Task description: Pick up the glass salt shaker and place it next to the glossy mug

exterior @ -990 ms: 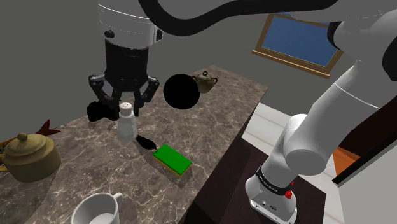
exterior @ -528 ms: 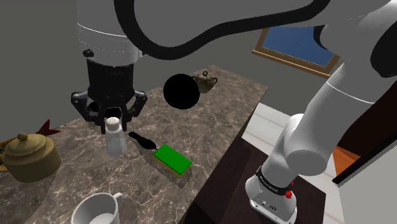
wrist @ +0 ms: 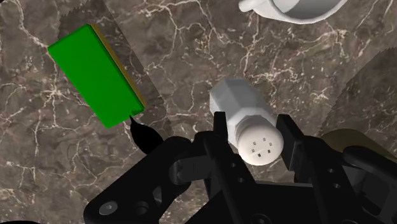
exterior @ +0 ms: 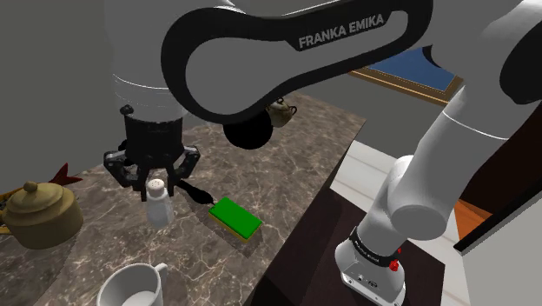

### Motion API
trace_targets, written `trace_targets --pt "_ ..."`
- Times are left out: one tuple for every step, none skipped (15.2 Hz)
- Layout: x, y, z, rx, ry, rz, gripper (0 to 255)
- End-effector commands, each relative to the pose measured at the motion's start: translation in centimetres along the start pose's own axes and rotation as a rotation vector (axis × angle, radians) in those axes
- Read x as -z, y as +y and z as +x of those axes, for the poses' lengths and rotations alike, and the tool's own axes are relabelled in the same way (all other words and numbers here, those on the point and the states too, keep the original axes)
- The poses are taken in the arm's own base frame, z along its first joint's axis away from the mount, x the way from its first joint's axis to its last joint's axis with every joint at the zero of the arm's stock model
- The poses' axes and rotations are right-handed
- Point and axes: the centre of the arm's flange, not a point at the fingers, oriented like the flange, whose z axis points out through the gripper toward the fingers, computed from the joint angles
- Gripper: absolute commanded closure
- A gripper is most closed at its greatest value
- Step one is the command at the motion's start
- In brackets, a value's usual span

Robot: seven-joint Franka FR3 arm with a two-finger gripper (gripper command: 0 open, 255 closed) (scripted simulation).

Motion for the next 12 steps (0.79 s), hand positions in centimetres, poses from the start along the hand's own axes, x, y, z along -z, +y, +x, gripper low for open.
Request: trace_targets --pt "-0.9 0.1 0.0 0.000 0.000 0.001 255" --pt "-1.4 0.2 0.0 0.000 0.000 0.001 255" --pt "-2.0 0.2 0.0 0.000 0.000 0.001 255" --pt "-2.5 0.2 0.0 0.000 0.000 0.001 255" --pt "-3.0 0.3 0.0 0.000 0.000 0.001 255" --pt "-3.6 0.3 0.0 0.000 0.000 0.001 255" --pt "-4.1 0.4 0.0 0.000 0.000 0.001 255" --pt "-4.6 0.4 0.0 0.000 0.000 0.001 255" --pt "-5.1 0.4 0.0 0.000 0.000 0.001 255" --pt "-5.7 0.5 0.0 0.000 0.000 0.001 255" --pt "-6.2 0.5 0.0 0.000 0.000 0.001 255" --pt "-6.7 0.6 0.0 0.000 0.000 0.001 255"
